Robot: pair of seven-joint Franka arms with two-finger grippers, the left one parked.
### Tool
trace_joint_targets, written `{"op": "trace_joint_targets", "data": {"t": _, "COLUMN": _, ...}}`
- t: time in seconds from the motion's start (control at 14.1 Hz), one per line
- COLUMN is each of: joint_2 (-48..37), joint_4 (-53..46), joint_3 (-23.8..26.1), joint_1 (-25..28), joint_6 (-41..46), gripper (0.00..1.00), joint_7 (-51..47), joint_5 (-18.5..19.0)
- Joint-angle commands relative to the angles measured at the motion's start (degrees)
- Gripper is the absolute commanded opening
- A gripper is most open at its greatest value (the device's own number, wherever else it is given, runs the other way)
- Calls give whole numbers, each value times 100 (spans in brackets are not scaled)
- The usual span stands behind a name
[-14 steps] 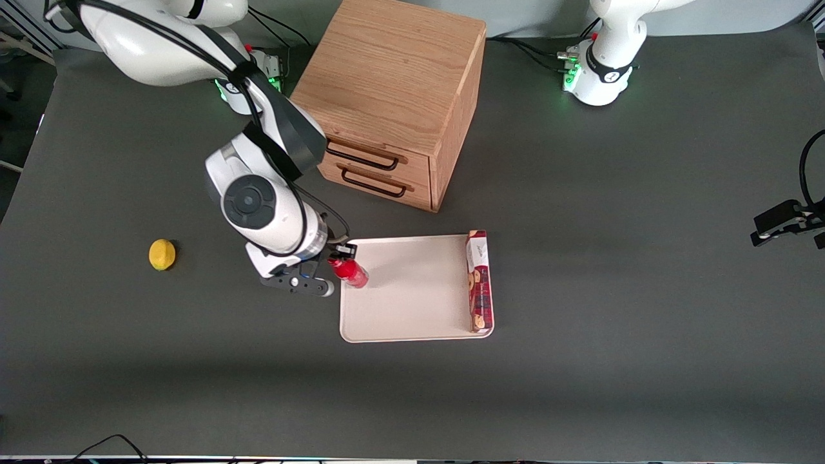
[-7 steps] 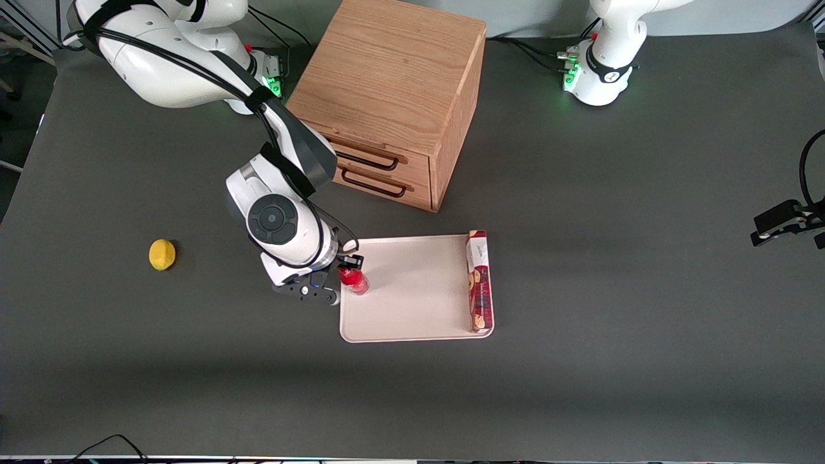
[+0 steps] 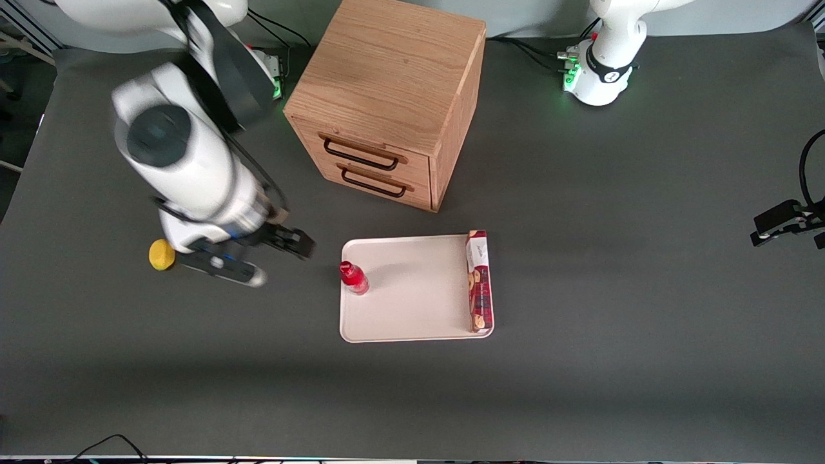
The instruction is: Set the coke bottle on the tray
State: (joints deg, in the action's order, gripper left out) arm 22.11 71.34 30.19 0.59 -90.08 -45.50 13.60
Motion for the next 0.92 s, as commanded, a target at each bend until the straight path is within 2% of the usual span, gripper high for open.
{"op": "trace_joint_targets", "data": {"t": 0.0, "joint_2": -942, "joint_4": 160, "joint_3": -475, "joint_1": -410, "joint_6": 1015, "gripper": 100, "joint_7": 1223, "joint_5": -567}}
{"op": "trace_joint_targets", "data": {"t": 0.14, "joint_2": -1610, "joint_4": 457, "joint_3": -1493, "joint_1": -340, "joint_6": 1430, "gripper": 100, "joint_7": 2355, "joint_5": -997}}
{"op": "trace_joint_targets", "data": {"t": 0.35, "joint_2": -2612, "joint_4": 1721, "joint_3": -2620, "joint_1": -331, "joint_6": 1249, "gripper": 100, "joint_7": 3835, "joint_5": -1139}}
{"op": "trace_joint_targets", "data": {"t": 0.57, "joint_2": -3457, "joint_4": 3224, "joint_3": -3079, "joint_1": -331, "joint_6": 336, "gripper": 100, "joint_7": 4259, "joint_5": -1158}}
{"op": "trace_joint_targets", "data": {"t": 0.71, "joint_2": -3468, "joint_4": 3185, "joint_3": -3089, "joint_1": -270, "joint_6": 324, "gripper": 100, "joint_7": 4251, "joint_5": -1254}}
{"op": "trace_joint_targets", "data": {"t": 0.85, "joint_2": -3197, "joint_4": 2790, "joint_3": -3089, "joint_1": -164, "joint_6": 342, "gripper": 100, "joint_7": 4120, "joint_5": -1544}}
